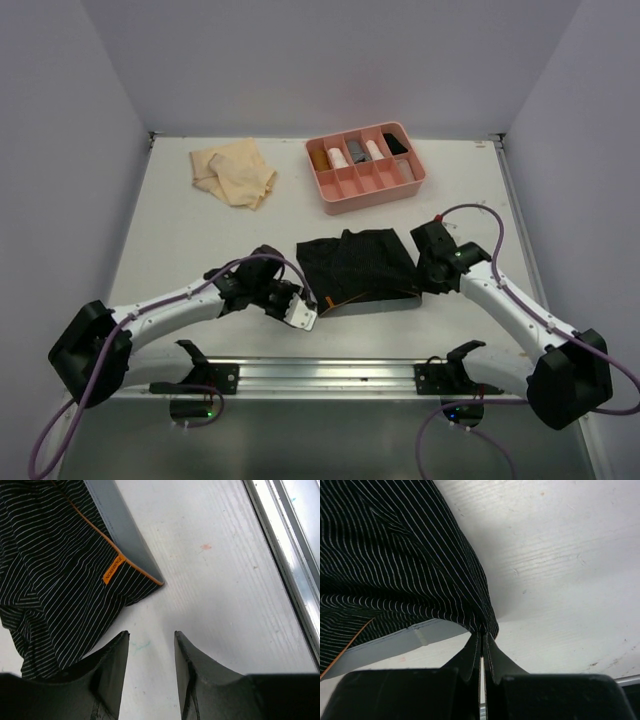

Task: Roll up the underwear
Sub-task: Flatten the underwear

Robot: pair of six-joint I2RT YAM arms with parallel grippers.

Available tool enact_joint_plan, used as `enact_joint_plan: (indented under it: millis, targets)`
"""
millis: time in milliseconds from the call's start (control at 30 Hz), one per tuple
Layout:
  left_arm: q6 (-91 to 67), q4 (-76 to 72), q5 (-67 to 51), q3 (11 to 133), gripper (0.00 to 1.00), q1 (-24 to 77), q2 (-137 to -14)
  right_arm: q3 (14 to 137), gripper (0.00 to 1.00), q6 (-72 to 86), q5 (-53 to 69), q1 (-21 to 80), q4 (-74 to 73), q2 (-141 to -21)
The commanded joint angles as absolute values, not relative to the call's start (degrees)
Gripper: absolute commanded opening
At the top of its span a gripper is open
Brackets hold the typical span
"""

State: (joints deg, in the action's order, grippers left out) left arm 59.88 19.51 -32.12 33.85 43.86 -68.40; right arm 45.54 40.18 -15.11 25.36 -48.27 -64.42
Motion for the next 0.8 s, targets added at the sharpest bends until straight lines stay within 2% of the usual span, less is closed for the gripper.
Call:
enact_joint_plan:
  millis: [0, 200, 367, 600, 767]
  targets:
    - [64.60, 15.47, -32.43, 33.84, 0.44, 46.57, -69.96, 43.77, 0.00, 41.84, -16.52, 24.17, -46.32, -62.93]
    - [67.14, 12.48, -30.77, 35.51, 0.44, 50.89, -75.75, 43.07, 0.00, 41.13, -15.47, 23.56, -45.88, -62.67]
    - [69.78, 7.57, -28.13, 35.42, 0.50, 52.82, -79.01, 43.42, 0.00, 40.34, -14.94, 23.47, -45.88, -62.40]
    - [72.86, 4.66, -27.16, 36.73, 0.50, 53.26, -82.79, 43.33, 0.00, 39.82, -13.98, 23.47, -45.62, -62.49]
    - [74.79, 5.80, -27.07, 39.11, 0.44, 53.44, -87.79, 43.68, 0.00, 39.55, -13.97, 23.38, -45.53, -62.84]
